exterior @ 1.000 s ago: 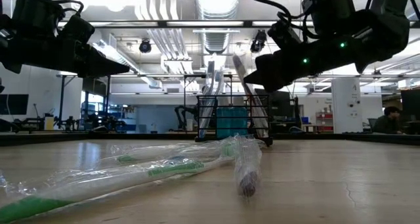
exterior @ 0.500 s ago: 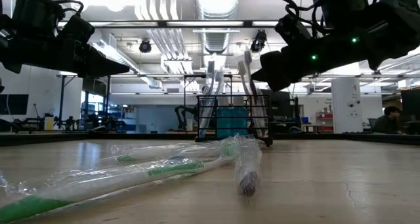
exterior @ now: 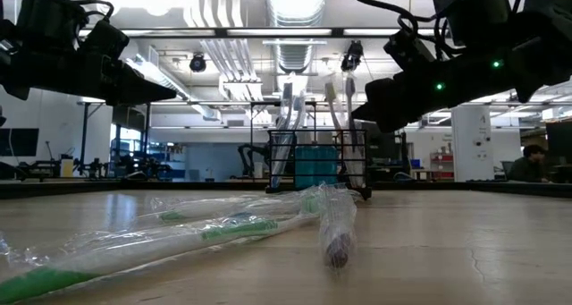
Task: Pick & Place toothbrushing station
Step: Put the right purple toothbrush into the wire organizer
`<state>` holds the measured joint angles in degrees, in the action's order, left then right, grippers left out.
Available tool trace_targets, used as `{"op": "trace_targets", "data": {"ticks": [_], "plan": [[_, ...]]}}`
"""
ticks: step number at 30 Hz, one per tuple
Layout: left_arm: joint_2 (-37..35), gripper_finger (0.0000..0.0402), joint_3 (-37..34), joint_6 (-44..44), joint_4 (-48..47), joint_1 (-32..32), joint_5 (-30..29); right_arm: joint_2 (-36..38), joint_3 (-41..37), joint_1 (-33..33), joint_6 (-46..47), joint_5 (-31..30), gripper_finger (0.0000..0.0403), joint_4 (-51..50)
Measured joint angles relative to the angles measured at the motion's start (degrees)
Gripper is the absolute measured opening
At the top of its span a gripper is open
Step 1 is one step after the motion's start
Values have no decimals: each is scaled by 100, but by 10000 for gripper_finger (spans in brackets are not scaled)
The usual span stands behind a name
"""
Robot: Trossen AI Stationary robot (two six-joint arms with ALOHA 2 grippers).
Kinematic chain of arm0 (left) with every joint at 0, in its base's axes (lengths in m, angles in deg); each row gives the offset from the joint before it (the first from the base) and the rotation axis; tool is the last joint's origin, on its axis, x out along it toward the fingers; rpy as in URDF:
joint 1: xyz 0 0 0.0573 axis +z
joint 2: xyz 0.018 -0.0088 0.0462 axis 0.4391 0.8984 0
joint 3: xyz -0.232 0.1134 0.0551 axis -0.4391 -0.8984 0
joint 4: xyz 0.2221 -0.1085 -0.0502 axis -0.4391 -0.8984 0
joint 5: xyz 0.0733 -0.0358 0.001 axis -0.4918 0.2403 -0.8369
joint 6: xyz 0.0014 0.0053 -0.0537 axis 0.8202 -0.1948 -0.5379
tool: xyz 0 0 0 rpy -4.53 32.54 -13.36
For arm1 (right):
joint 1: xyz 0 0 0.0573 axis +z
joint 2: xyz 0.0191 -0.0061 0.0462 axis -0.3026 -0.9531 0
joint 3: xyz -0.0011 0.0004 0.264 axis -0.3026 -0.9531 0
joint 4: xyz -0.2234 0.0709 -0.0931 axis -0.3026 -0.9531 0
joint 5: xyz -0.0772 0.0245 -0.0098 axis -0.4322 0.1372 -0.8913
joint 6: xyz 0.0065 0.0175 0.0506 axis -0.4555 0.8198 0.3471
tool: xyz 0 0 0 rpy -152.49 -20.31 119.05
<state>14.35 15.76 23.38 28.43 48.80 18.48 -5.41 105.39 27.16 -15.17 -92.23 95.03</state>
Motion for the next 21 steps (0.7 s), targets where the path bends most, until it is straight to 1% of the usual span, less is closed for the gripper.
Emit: {"op": "trace_targets", "data": {"ticks": [7, 10, 13, 18, 21], "plan": [[0, 7, 0, -4, -1, 1, 2, 0, 45, -1, 108, 128, 8, -16], [0, 7, 0, -7, 1, 1, 2, 0, 143, -2, 88, 223, 17, -19], [0, 7, 0, -8, 1, 0, 1, 0, 245, -2, -8, 255, 40, -55], [0, 7, 0, -13, 1, 0, 0, 4, 386, -4, 127, 251, 92, -537], [0, 7, 0, -13, 1, -1, 0, 7, 416, -4, 261, 40, 119, -685]]}}
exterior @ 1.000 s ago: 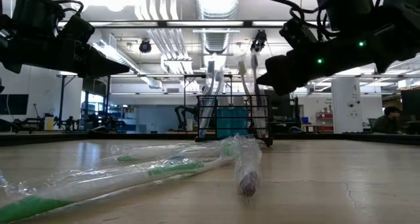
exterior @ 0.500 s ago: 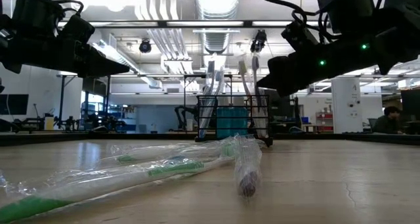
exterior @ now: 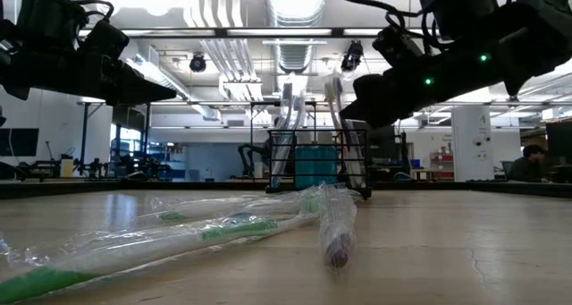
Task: Pick & Place toothbrushing station
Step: Put the right purple toothbrush into the wire organizer, then put the purple toothbrush into the wire organizer
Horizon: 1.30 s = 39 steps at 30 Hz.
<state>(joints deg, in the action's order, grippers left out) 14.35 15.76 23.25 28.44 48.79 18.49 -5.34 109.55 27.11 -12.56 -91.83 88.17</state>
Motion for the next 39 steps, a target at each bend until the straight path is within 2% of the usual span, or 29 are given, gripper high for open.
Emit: {"op": "trace_targets", "data": {"ticks": [3, 9, 17, 23, 28, 33, 39], "plan": [[0, 7, 0, -2, 0, 2, 2, 43, 30, 0, -24, -226, 140, 0], [0, 7, 0, -2, 0, 0, 1, 502, 36, 44, -146, -239, 170, 1], [0, 7, 0, -2, 0, 0, 2, 1480, 38, 414, -303, -227, 178, -719], [0, 7, 0, -35, 0, 0, 1, 2393, 100, 1010, 358, -126, 155, -1910], [0, 7, 0, -102, 0, 0, 2, 2969, 494, 1676, 1495, -47, 120, -3767], [0, 7, 0, -133, 0, 1, 2, 3147, 1000, 2486, 1853, -56, 75, -5076], [0, 7, 0, -131, 25, 2, 2, 3134, 1556, 2923, 2037, -72, 22, -6008]]}}
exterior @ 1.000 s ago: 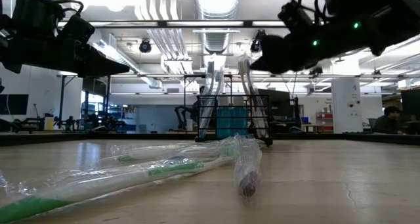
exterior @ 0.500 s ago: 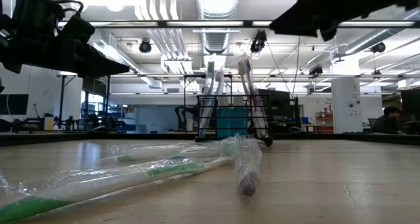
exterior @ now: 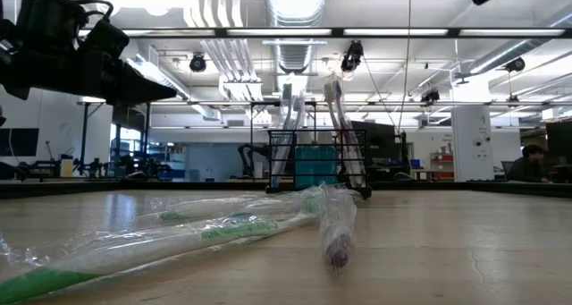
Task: Pick & Place toothbrushing station
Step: Put the purple toothbrush into the wire organizer
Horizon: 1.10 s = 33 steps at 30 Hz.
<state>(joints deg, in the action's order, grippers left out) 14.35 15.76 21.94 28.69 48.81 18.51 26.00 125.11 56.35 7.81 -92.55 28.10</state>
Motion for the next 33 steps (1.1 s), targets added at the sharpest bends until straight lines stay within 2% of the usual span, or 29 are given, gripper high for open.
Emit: {"op": "trace_targets", "data": {"ticks": [4, 7, 12, 15, 22, 27, 33], "plan": [[-2, 7, 0, 0, 66, -2, 0, 32, 196, 81, 258, 2, 9, -786], [-2, 7, -2, 0, 67, -2, 0, 65, 216, 71, 399, 32, 8, -800], [-2, 7, 0, 0, 68, -1, 0, -68, 233, 2, 1011, 566, 8, -763], [-2, 7, -1, 0, 67, 0, 0, -403, 396, -47, 1558, 875, 8, -764], [-2, 7, -1, -9, 67, -1, 0, -1770, 1349, -186, 2239, 1526, 8, -798], [-2, 7, -2, -13, 68, -2, 0, -3142, 2366, -374, 1883, 1933, 8, -888], [-2, 7, 0, -113, 67, 0, 0, -4698, 3656, -745, 1848, 2689, 8, -1725]]}}
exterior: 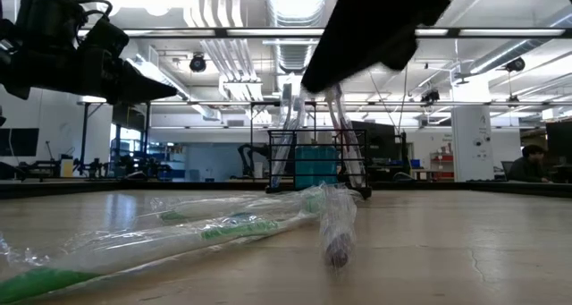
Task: Pick & Place toothbrushing station
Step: Put the purple toothbrush into the wire organizer
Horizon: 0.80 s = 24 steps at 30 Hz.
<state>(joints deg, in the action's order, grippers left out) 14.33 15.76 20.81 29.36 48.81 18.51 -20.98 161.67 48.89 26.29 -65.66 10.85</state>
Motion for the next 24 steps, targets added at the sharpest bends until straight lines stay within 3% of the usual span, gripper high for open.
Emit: {"op": "trace_targets", "data": {"ticks": [4, 8, 19, 24], "plan": [[0, 7, 0, -40, 2, 0, 0, -713, 602, -236, -122, 909, 8, -277], [0, 7, 0, -42, 2, 0, 0, -1059, 858, -350, -296, 1451, 8, -332], [0, 7, 0, -40, 2, -2, 0, -1205, 840, -379, -203, 1591, 8, -457], [2, 7, -2, -40, 0, -2, -2, -1278, 822, -379, 153, 1669, 8, -1074]]}}
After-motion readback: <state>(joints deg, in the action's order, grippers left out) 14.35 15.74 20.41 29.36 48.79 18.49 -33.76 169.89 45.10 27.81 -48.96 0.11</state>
